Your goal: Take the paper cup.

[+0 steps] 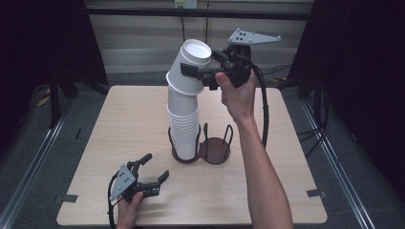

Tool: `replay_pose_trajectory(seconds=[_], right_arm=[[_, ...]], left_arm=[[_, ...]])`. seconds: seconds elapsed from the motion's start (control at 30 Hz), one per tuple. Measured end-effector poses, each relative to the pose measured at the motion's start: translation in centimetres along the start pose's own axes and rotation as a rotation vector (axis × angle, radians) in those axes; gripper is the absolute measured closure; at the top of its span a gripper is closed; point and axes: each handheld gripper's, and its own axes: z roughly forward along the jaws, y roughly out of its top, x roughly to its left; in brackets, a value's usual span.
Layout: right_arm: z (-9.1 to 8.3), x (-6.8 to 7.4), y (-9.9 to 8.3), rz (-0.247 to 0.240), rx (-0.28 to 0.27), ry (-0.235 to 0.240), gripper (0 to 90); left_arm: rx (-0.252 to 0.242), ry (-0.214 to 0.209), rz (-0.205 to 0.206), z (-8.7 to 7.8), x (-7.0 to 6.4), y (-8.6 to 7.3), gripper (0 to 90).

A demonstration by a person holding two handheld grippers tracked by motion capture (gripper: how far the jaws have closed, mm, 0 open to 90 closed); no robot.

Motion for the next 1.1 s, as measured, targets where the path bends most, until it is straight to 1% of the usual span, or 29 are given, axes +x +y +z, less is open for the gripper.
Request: replay_pose_trajectory(seconds=[0.03,0.17,0.2,0.27,0.3,0.33,0.37,0.4,0.5,0.53,0.6,0.63,0.73,0.77,0.8,0.83,0.87,0.9,1.1], right_arm=[[-0.1,0.0,0.0,-0.002,0.0,0.001,22.1],[-0.4,0.0,0.1,-0.003,-0.001,-0.003,22.1],[-0.7,0.1,0.1,-0.002,-0.007,-0.006,22.1],[-0.9,0.1,0.1,-0.003,-0.013,-0.003,22.1],[-1.1,0.2,0.1,-0.008,-0.006,-0.008,22.1],[-1.2,0.3,0.1,-0.014,-0.005,-0.009,22.1],[-1.4,0.3,0.1,-0.012,-0.009,-0.009,22.1],[-1.6,0.3,0.1,-0.011,-0.017,-0.007,22.1],[-2.3,0.4,0.2,-0.011,-0.024,-0.012,22.1],[-2.6,0.5,0.2,-0.013,-0.021,-0.016,22.1],[-2.8,0.6,0.2,-0.014,-0.019,-0.019,22.1],[-3.5,0.7,0.2,-0.017,-0.016,-0.023,22.0],[-4.3,0.7,0.2,-0.014,-0.006,-0.034,22.0],[-4.3,0.7,0.2,-0.014,-0.006,-0.034,22.0],[-5.0,0.7,0.2,-0.018,-0.011,-0.045,22.1],[-5.2,0.7,0.2,-0.019,-0.012,-0.046,22.1],[-5.4,0.8,0.2,-0.02,-0.014,-0.049,22.1],[-5.7,0.8,0.1,-0.025,-0.015,-0.053,22.0],[-7.1,0.5,-0.6,-0.015,-0.006,-0.079,22.1]], left_arm=[[0.002,0.003,0.01,0.0,0.1,0.0,15.7],[0.002,0.003,0.01,0.0,0.1,0.0,15.7],[0.001,0.002,0.01,0.0,0.1,0.0,15.7],[0.001,0.002,0.01,0.0,0.1,0.0,15.7],[0.002,0.002,0.01,0.0,0.1,0.0,15.7],[0.001,0.002,0.01,0.0,0.1,0.0,15.7],[0.0,0.0,0.0,0.0,0.0,0.0,15.7],[0.002,0.002,0.01,0.0,0.1,0.0,15.7],[0.001,0.003,0.01,0.0,0.1,0.0,15.7],[-0.001,-0.001,-0.002,0.0,0.0,0.0,15.7],[0.0,0.0,-0.001,0.0,0.0,0.0,15.7],[-0.001,0.001,-0.003,0.0,0.0,0.0,15.7],[-0.001,0.002,-0.003,0.0,0.0,0.0,15.7],[-0.001,0.002,-0.003,0.0,0.0,0.0,15.7],[0.002,0.005,0.01,0.0,0.1,0.0,15.7],[0.002,0.006,0.01,0.0,0.1,0.0,15.7],[0.0,0.003,-0.003,0.0,0.0,0.0,15.7],[-0.001,0.004,-0.003,0.0,0.0,0.0,15.7],[0.0,0.004,-0.003,0.0,0.0,0.0,15.7]])
